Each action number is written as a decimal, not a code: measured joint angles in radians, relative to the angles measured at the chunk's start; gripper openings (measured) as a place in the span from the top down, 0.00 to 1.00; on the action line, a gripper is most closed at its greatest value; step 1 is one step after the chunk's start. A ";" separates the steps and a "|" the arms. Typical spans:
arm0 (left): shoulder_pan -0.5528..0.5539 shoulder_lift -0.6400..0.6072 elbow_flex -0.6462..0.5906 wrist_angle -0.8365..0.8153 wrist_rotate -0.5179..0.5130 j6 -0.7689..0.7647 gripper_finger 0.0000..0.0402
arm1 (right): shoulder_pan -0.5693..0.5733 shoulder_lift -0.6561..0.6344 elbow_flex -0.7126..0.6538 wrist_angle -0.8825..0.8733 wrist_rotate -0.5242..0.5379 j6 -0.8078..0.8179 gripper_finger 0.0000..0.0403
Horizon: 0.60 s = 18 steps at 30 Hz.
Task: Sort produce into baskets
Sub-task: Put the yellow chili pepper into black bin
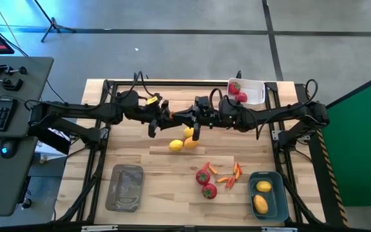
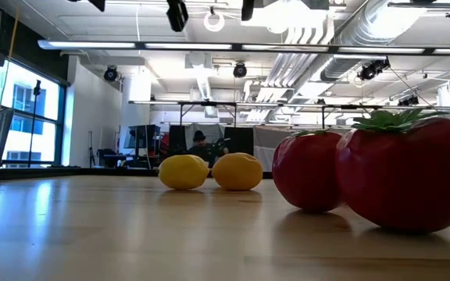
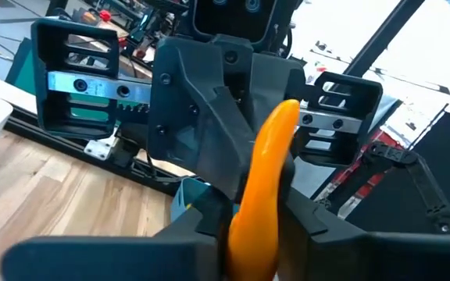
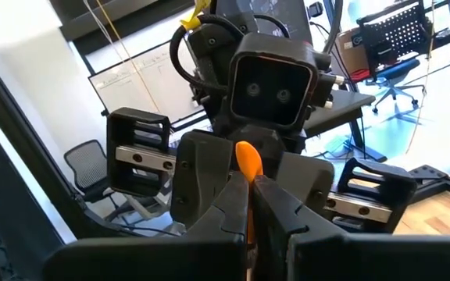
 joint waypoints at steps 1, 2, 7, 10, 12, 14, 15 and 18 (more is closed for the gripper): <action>0.002 0.000 0.000 0.000 0.004 0.003 0.89 | 0.000 0.000 0.000 -0.001 0.000 0.000 1.00; 0.002 0.000 0.000 -0.001 0.005 0.008 0.91 | 0.000 0.000 0.000 -0.002 0.000 0.000 1.00; 0.017 -0.005 0.000 -0.008 0.048 0.009 0.98 | 0.001 0.000 0.000 -0.010 0.039 0.015 0.98; 0.031 -0.010 0.000 -0.040 0.061 0.024 0.99 | 0.008 0.001 0.000 -0.020 0.085 0.016 0.91; 0.046 -0.017 0.001 -0.077 0.068 0.036 1.00 | 0.009 0.002 0.000 -0.034 0.102 0.022 0.86; 0.058 -0.023 0.002 -0.119 0.083 0.045 1.00 | 0.008 0.002 0.000 -0.054 0.104 0.032 0.79; 0.064 -0.027 0.002 -0.141 0.089 0.047 1.00 | 0.007 0.002 0.000 -0.065 0.106 0.036 0.76; 0.070 -0.047 0.004 -0.200 0.102 0.060 1.00 | 0.005 0.002 0.000 -0.120 0.122 0.038 0.68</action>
